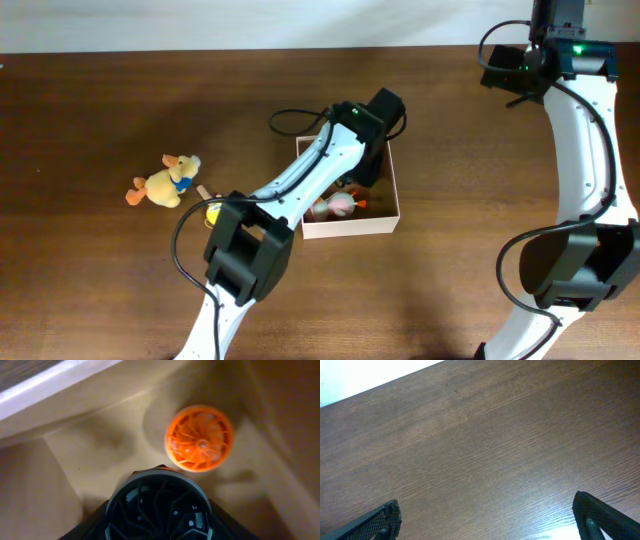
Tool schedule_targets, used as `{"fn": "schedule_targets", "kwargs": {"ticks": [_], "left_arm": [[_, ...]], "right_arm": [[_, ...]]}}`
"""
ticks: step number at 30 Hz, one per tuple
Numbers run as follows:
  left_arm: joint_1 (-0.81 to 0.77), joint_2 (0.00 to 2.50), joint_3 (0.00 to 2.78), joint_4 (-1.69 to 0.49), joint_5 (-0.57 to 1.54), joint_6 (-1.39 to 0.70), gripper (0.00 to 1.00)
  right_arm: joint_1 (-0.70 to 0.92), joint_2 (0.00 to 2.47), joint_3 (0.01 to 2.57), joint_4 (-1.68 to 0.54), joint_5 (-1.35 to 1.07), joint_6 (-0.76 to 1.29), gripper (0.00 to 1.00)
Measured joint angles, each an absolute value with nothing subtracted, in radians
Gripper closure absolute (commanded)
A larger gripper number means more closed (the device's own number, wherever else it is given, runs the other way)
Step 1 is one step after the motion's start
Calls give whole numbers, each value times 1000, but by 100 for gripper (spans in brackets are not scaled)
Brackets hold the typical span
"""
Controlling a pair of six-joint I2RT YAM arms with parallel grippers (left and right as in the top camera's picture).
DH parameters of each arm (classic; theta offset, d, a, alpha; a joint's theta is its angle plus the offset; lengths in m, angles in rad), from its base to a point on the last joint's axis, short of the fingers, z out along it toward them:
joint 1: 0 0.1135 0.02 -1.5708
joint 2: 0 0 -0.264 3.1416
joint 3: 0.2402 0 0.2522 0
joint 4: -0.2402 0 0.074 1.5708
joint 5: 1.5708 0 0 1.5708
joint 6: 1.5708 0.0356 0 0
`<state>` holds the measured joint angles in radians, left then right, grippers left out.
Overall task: Pack container
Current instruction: 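Carry the black fan toy with the left gripper into the box, then lower the black fan toy into the box and open the left gripper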
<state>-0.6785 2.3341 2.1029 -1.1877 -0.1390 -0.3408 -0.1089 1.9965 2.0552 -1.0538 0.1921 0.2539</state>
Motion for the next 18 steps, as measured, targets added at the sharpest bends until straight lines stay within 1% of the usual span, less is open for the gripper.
{"fn": "schedule_targets", "kwargs": {"ticks": [7,18], "left_arm": [[-669,2346,2103,-1187,-185,-341,71],[-625,2348,2103,-1131,-194,-341,71]], "right_arm": [[-109,1996,2055,-1054,192,254,1],[-109,1996,2055,-1054,192,254,1]]}}
